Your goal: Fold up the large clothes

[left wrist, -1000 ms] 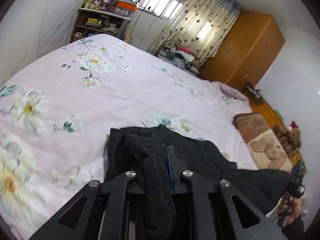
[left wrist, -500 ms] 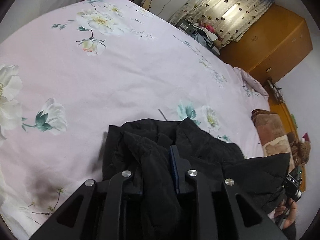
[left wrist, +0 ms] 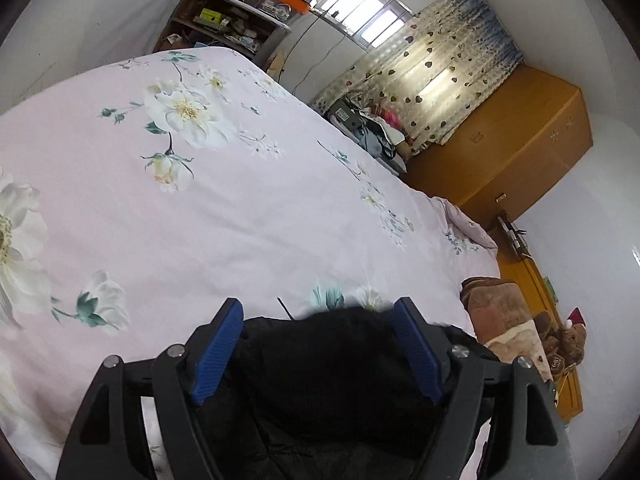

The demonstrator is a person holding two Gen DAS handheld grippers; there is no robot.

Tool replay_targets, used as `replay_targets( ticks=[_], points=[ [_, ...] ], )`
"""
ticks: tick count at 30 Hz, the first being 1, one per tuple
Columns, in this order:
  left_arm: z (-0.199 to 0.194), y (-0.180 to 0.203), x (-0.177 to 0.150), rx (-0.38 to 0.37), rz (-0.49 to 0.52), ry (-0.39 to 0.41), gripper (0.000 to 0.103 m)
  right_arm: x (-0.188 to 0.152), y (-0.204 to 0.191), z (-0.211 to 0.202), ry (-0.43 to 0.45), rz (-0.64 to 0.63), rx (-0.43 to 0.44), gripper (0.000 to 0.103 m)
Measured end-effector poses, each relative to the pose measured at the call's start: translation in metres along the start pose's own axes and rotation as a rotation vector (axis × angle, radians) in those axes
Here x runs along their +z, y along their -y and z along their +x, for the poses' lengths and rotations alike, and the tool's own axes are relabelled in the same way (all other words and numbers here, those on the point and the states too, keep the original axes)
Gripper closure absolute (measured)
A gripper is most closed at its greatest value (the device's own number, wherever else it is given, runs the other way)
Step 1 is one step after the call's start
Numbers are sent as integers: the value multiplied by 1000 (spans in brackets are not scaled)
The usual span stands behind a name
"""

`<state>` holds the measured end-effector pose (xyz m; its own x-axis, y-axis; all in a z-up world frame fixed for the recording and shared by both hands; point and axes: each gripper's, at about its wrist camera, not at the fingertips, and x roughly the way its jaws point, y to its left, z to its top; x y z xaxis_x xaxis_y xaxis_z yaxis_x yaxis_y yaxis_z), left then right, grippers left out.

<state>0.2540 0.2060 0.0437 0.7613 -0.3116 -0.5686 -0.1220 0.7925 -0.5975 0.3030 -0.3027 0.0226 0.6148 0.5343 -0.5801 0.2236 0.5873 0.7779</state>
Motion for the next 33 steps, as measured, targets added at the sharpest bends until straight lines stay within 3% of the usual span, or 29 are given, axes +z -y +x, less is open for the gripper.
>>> replay_targets(
  ticks=[6, 11, 18, 24, 25, 28, 29, 30, 31, 33],
  points=[
    [10, -3, -10, 69, 78, -57, 24, 4, 1, -17, 61, 10, 84, 27],
    [37, -12, -22, 115, 116, -134, 24, 5, -2, -25, 122, -127, -33, 27],
    [94, -14, -25, 154, 187, -285, 24, 3, 14, 24, -55, -299, -145, 27],
    [110, 5, -24, 161, 265, -265, 25, 14, 16, 49, -110, -364, -106, 27],
    [113, 7, -24, 164, 276, -259, 27, 16, 16, 53, -114, -371, -98, 27],
    [121, 13, -24, 179, 303, -253, 51, 19, 19, 71, -178, -356, -113, 27],
    [120, 15, -22, 193, 313, -233, 63, 18, 19, 74, -193, -358, -137, 34],
    [116, 18, -22, 206, 325, -205, 72, 16, 15, 74, -181, -377, -157, 51],
    [110, 20, -19, 204, 330, -165, 74, 14, 8, 70, -140, -406, -191, 86],
    [105, 16, -14, 184, 297, -109, 74, 13, -7, 60, -58, -437, -240, 88]
  ],
)
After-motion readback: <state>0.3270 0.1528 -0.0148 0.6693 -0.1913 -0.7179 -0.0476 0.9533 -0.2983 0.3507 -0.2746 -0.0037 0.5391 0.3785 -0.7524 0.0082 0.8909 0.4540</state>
